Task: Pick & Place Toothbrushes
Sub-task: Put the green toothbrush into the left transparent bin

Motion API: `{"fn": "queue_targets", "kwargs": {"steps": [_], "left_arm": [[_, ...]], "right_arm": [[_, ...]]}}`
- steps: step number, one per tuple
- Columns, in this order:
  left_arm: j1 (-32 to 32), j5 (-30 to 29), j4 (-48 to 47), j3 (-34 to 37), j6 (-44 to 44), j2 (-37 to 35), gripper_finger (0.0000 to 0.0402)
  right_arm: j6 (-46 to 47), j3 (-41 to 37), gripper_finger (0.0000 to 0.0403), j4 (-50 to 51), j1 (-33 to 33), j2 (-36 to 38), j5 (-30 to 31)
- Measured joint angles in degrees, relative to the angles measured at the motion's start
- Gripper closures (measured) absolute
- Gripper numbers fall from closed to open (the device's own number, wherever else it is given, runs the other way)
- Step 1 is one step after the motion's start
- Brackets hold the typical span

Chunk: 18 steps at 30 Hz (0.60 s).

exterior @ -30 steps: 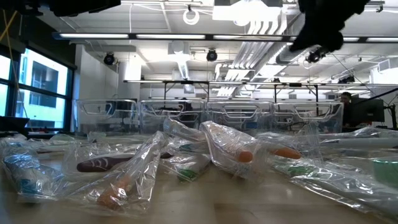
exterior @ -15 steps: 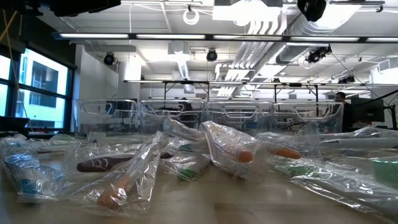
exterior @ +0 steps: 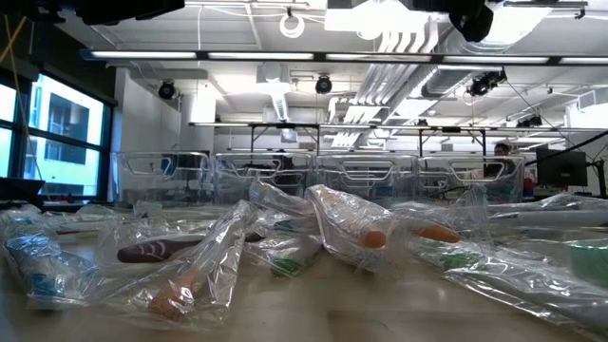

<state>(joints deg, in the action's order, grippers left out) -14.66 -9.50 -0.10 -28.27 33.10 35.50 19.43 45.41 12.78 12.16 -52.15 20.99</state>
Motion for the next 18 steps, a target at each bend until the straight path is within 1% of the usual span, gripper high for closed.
{"fn": "queue_targets", "kwargs": {"steps": [3,9,14,18], "left_arm": [[0.0,0.0,0.0,0.0,-1.5,0.0,0.0236],[0.0,-0.1,-0.3,0.0,-1.7,0.0,0.0236],[0.0,-0.1,-1.7,0.0,-1.9,0.0,0.0236],[0.0,-0.1,-1.9,0.0,-2.1,0.0,0.0236]], "right_arm": [[0.3,0.0,0.0399,0.0,0.7,-2.3,1.7],[4.3,0.0,0.0399,-0.1,0.6,-6.2,2.0],[2.8,0.0,0.0399,0.0,1.7,-8.0,6.9],[4.2,2.1,0.0399,4.0,1.8,-8.3,8.0]]}}
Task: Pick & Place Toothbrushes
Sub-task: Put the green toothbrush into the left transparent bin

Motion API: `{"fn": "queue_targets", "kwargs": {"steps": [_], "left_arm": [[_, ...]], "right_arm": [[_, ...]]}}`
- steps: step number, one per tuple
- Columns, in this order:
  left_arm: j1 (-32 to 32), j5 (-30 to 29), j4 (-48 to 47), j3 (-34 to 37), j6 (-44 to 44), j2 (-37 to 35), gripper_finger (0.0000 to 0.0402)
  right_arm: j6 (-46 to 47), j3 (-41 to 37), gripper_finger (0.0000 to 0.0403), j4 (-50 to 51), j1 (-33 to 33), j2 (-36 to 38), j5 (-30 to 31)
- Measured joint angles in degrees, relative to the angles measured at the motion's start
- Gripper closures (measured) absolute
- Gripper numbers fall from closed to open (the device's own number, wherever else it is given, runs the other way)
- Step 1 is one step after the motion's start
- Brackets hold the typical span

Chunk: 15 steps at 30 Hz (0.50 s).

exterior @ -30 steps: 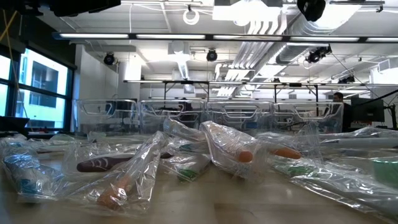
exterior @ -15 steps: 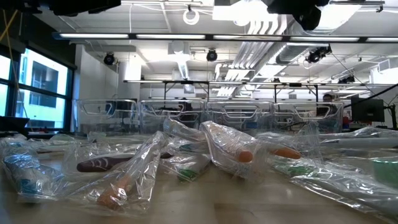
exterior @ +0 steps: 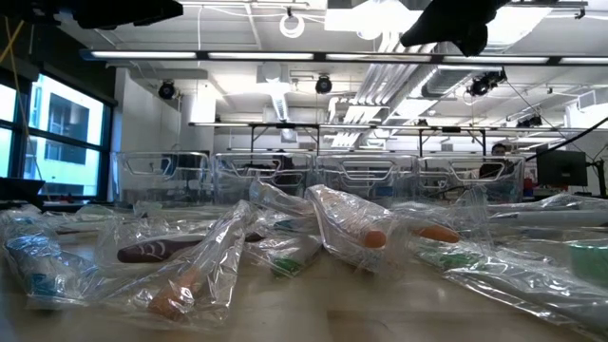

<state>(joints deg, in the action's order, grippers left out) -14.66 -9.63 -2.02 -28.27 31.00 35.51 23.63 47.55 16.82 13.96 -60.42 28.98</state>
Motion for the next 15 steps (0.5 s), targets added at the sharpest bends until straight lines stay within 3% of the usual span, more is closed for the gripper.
{"fn": "queue_targets", "kwargs": {"steps": [9,15], "left_arm": [[0.0,-0.1,0.4,0.0,0.0,0.0,0.0236],[0.0,-0.1,0.9,0.0,0.0,0.0,0.0236]], "right_arm": [[5.2,6.7,0.0399,14.1,0.0,-2.1,3.7],[8.0,8.3,0.0399,14.8,-0.1,-6.2,-0.1]]}}
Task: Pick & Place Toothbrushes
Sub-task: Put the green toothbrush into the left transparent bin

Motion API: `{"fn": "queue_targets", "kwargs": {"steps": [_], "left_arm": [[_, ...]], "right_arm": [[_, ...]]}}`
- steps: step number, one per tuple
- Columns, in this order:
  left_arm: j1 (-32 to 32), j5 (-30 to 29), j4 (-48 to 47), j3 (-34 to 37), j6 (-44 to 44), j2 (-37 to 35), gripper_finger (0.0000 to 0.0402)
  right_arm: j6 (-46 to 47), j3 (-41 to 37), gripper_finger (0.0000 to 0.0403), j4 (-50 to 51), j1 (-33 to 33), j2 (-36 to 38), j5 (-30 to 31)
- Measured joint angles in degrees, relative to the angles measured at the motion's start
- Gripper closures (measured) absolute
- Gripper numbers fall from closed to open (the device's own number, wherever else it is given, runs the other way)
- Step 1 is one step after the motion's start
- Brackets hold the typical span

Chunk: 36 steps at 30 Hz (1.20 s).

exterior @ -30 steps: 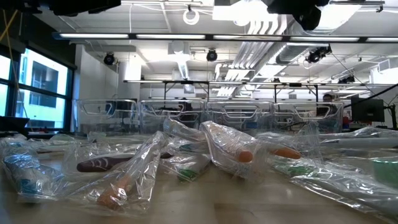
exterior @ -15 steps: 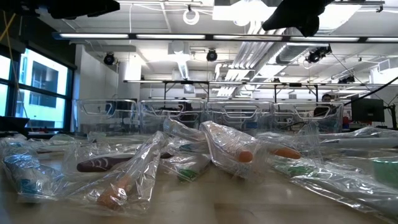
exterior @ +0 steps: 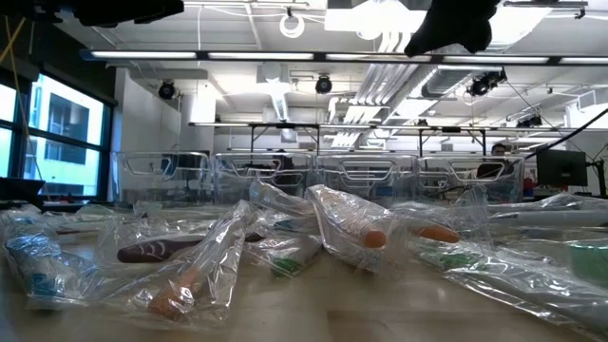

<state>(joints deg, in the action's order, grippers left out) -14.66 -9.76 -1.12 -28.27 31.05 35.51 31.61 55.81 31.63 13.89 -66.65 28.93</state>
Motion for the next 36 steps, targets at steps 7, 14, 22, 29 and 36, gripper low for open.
{"fn": "queue_targets", "kwargs": {"steps": [7,14,22,29,36], "left_arm": [[0.0,0.0,0.0,0.0,0.1,0.0,0.0236],[0.0,0.0,0.0,0.0,0.1,0.0,0.0236],[0.0,0.0,0.0,0.0,0.0,0.0,0.0236],[0.0,0.0,-0.1,0.0,0.0,0.0,0.0236],[0.0,0.0,-0.1,0.0,0.0,0.0,0.0236]], "right_arm": [[10.7,0.0,0.0399,2.6,0.0,-6.6,-10.4],[9.9,0.0,0.0399,2.6,-0.7,-12.7,-13.5],[12.5,0.0,0.0383,6.0,-4.8,-13.3,-20.4],[11.9,0.0,0.0303,7.8,-7.3,-13.3,-24.5],[16.9,0.0,0.0244,8.9,-8.3,-13.3,-28.6]]}}
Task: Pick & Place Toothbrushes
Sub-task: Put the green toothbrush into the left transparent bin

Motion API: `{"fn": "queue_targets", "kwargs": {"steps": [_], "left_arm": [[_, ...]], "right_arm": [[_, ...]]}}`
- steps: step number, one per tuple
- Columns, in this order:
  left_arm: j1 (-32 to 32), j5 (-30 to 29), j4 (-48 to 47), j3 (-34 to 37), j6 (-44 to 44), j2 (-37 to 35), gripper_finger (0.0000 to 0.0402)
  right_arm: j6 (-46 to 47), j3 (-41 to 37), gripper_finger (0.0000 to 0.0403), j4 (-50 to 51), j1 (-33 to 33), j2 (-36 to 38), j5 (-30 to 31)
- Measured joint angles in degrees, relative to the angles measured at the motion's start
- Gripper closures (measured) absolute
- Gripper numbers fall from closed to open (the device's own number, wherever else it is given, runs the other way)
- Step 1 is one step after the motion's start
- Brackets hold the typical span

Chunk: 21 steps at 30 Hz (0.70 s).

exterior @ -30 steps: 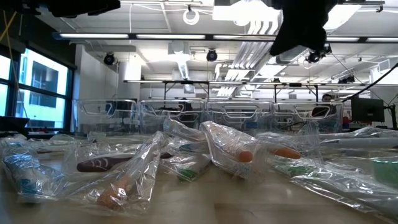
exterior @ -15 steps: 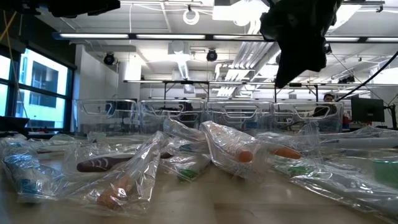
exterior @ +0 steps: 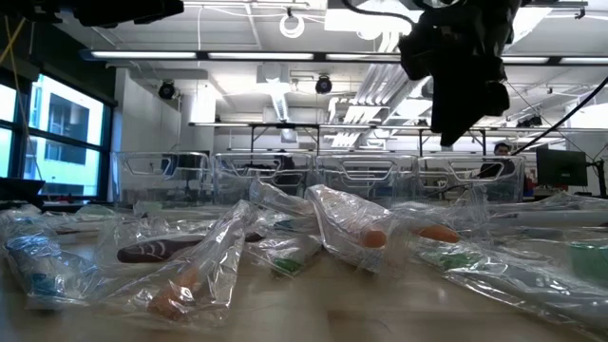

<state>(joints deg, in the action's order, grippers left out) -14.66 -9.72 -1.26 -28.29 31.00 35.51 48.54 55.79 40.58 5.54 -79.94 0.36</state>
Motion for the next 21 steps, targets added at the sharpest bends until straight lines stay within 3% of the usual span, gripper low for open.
{"fn": "queue_targets", "kwargs": {"steps": [9,21], "left_arm": [[0.0,0.0,-0.2,0.0,0.0,0.0,0.0236],[0.0,0.0,-0.2,0.0,0.0,0.0,0.0236]], "right_arm": [[2.8,0.0,0.027,0.2,0.1,-4.1,1.1],[2.7,0.0,0.027,0.0,0.1,-15.1,0.9]]}}
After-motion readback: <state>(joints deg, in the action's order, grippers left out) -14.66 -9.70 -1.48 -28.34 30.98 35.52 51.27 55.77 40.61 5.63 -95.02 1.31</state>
